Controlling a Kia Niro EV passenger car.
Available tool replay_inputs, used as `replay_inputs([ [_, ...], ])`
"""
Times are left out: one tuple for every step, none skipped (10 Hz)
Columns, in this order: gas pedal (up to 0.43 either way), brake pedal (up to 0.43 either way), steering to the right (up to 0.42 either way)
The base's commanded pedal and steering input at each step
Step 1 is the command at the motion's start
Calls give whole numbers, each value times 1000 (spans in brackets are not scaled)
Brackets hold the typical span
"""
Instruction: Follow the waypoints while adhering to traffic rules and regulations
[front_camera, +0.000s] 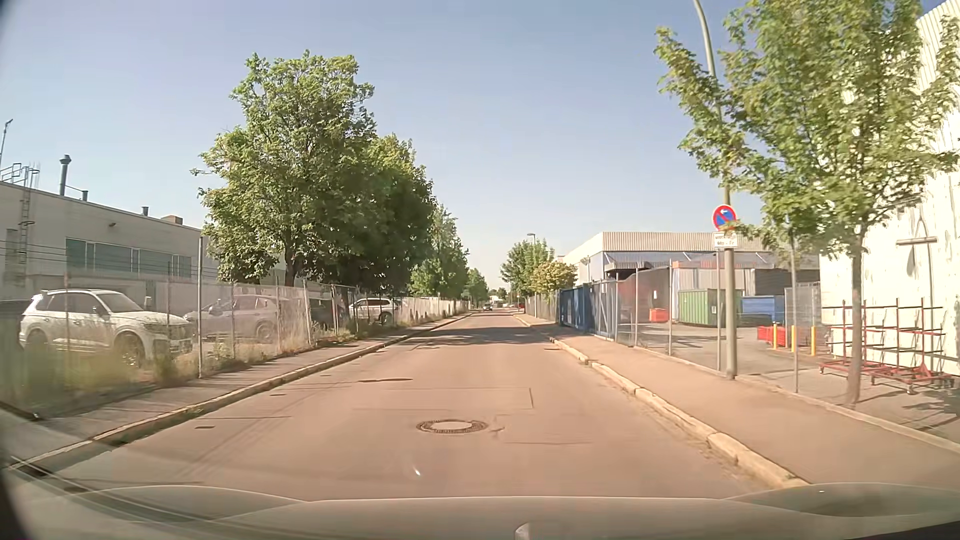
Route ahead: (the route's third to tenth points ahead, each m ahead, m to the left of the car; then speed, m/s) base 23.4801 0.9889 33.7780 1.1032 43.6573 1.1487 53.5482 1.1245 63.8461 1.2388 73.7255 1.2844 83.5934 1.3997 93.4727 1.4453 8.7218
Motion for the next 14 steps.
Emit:
replay_inputs([
  [67,0,-7],
  [67,0,-6],
  [67,0,-6],
  [67,0,-7],
  [67,0,-6],
  [67,0,-6],
  [67,0,-4],
  [67,0,-3],
  [67,0,-3],
  [67,0,-4],
  [67,0,-4],
  [67,0,-4],
  [67,0,-4],
  [67,0,-3],
])
